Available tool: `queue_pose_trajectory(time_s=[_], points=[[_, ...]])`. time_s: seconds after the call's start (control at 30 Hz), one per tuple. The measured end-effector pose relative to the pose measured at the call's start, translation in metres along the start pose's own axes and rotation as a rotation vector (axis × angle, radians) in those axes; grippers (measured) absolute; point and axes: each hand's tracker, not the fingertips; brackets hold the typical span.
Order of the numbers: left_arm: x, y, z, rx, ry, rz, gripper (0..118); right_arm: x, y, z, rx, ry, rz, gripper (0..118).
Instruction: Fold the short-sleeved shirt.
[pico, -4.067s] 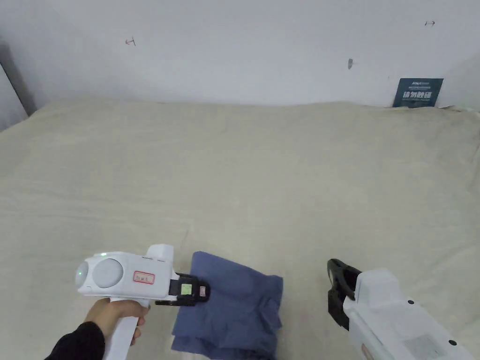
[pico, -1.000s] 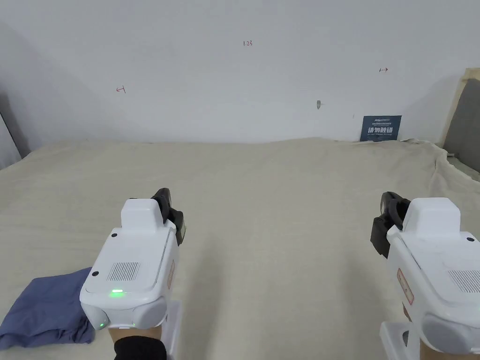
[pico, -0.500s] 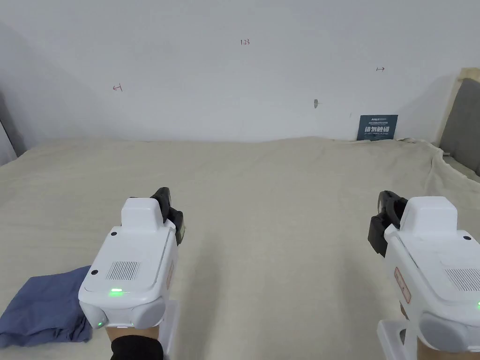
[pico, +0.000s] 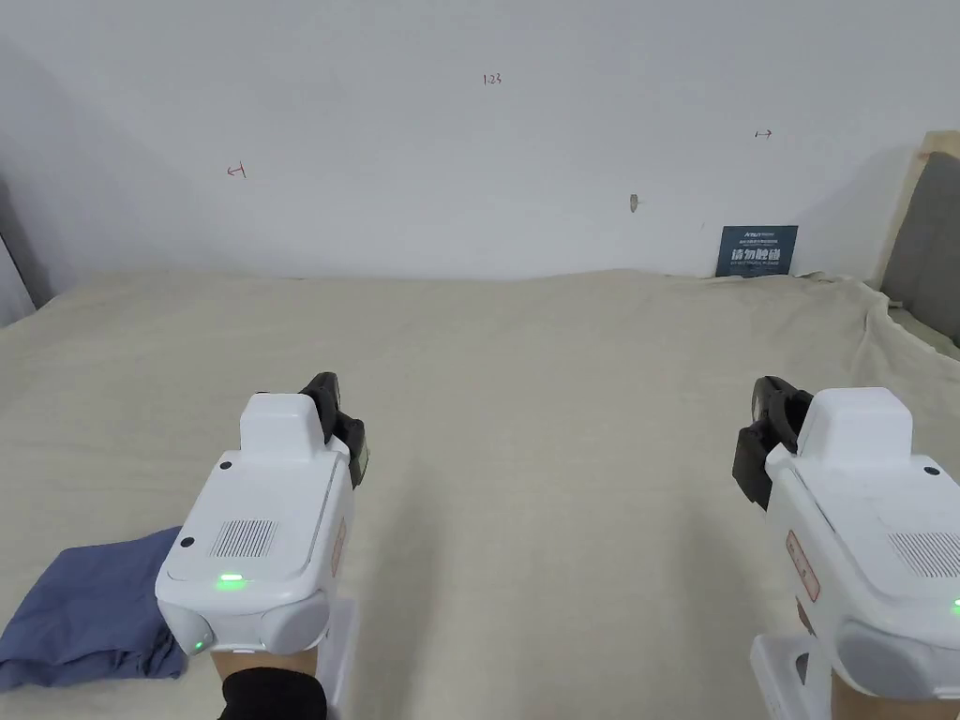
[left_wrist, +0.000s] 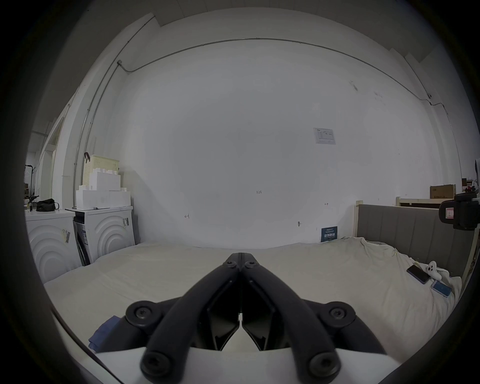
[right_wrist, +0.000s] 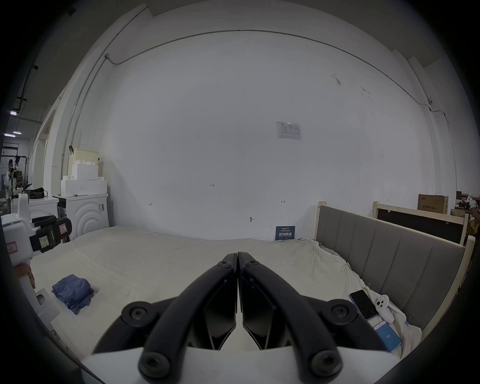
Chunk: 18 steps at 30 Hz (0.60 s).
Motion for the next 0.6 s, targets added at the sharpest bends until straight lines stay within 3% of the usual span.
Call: queue_pose_trajectory(time_s=[0.6], points=[[-0.0004,-0.0009,0.0000,-0.003,-0.004,-0.001,0,-0.0003,0.0014,0.0019,0.003,0.006,0.001,0]])
